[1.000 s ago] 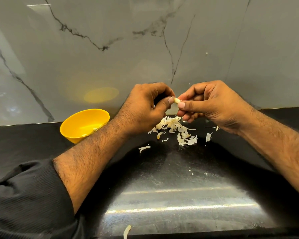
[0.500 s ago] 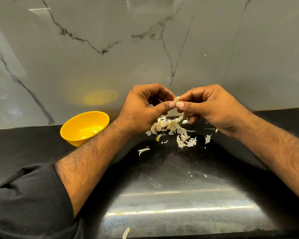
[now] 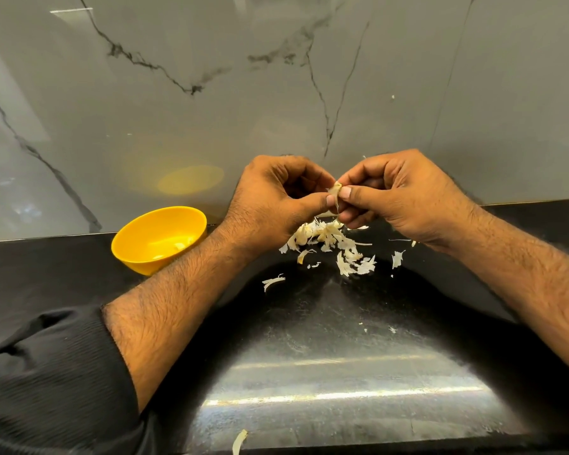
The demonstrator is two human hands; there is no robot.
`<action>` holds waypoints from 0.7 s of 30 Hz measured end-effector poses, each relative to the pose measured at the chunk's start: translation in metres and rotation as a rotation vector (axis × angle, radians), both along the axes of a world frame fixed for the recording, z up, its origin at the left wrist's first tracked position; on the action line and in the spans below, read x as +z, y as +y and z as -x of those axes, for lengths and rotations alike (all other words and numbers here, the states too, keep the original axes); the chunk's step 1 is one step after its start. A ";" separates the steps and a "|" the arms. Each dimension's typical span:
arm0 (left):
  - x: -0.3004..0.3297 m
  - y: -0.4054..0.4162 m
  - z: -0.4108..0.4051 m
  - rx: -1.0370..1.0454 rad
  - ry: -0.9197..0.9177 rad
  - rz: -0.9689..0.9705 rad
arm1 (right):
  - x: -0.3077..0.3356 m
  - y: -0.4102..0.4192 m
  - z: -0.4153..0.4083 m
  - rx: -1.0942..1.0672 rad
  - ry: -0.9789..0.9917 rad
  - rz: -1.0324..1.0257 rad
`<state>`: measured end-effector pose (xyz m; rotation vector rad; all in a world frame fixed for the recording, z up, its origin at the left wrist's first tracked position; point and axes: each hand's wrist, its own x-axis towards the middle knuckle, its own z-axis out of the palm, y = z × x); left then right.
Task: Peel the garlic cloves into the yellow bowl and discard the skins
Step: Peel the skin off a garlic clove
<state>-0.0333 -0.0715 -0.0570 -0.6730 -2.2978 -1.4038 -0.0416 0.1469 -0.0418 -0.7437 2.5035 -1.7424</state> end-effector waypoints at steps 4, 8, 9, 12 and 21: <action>0.000 0.002 -0.001 -0.005 -0.011 -0.003 | 0.000 -0.001 0.000 -0.092 0.161 -0.213; 0.000 0.004 -0.002 -0.019 -0.055 -0.039 | -0.003 -0.003 0.000 -0.119 0.199 -0.253; 0.000 0.005 -0.002 -0.024 -0.074 -0.056 | -0.003 -0.003 0.000 -0.124 0.198 -0.251; 0.000 0.007 -0.004 -0.036 -0.157 -0.139 | -0.005 -0.003 0.002 -0.131 0.151 -0.207; 0.005 0.008 -0.008 -0.052 -0.334 -0.275 | -0.007 -0.004 0.004 -0.052 -0.193 0.121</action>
